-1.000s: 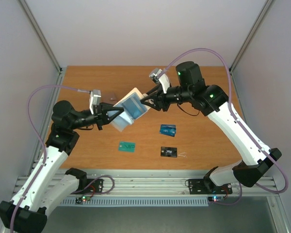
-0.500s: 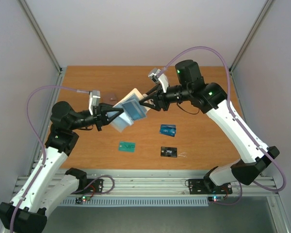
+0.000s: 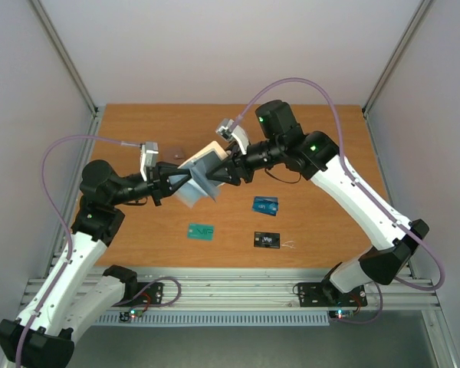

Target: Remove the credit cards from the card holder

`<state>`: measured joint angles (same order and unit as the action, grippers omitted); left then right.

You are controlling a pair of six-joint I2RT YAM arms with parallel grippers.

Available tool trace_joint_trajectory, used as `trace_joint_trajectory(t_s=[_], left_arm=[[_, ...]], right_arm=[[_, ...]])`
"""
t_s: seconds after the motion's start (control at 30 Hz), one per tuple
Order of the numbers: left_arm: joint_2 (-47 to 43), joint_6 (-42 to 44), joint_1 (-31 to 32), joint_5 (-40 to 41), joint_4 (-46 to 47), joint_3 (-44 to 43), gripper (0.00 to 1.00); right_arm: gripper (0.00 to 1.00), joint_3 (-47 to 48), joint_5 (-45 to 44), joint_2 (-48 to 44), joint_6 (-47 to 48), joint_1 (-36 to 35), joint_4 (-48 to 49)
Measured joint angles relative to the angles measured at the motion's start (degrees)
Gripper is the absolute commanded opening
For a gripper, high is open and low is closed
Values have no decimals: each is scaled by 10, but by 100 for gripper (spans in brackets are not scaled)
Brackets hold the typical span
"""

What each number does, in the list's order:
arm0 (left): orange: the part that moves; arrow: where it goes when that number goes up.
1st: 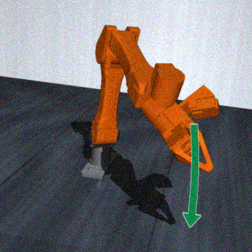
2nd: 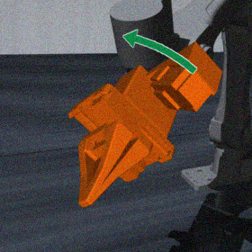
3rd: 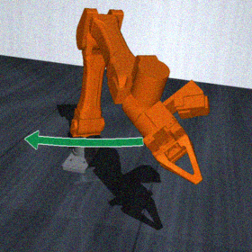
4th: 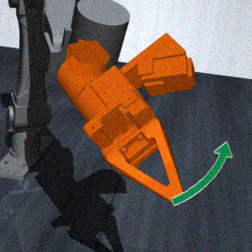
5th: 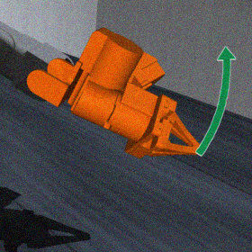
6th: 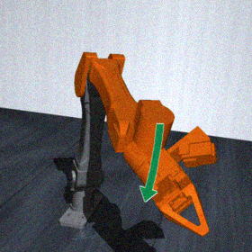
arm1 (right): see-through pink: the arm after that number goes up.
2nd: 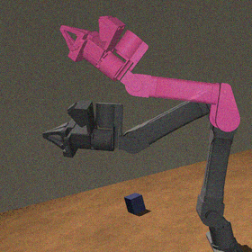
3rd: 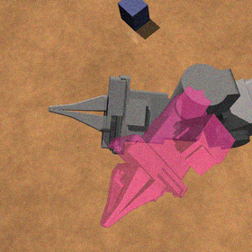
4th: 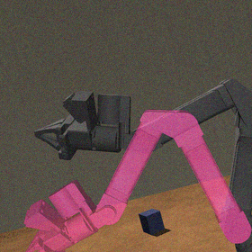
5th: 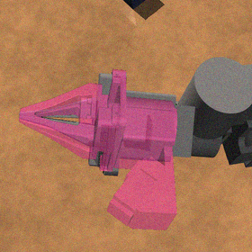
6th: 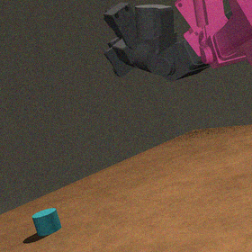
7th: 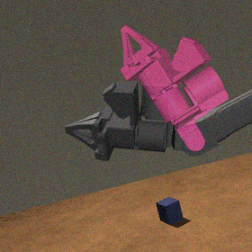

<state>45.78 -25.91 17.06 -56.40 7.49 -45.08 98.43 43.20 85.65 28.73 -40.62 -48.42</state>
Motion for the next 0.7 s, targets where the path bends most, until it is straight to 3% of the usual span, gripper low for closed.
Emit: trace_joint_trajectory(t_s=[0.17,0.33,0.4,0.6,0.7], left_arm=[[0,0,0,13,-3,0,0],[0,5,0,31,-13,1,1],[0,8,0,43,-18,2,13],[-1,19,0,62,-37,4,53],[-3,18,-2,60,-43,10,67]], right_arm=[[49,0,0,8,-8,-6,2],[8,2,3,14,-16,-14,4],[2,5,5,14,-21,-15,3],[1,6,-1,14,-35,-7,4],[1,6,-14,11,-50,5,4]])
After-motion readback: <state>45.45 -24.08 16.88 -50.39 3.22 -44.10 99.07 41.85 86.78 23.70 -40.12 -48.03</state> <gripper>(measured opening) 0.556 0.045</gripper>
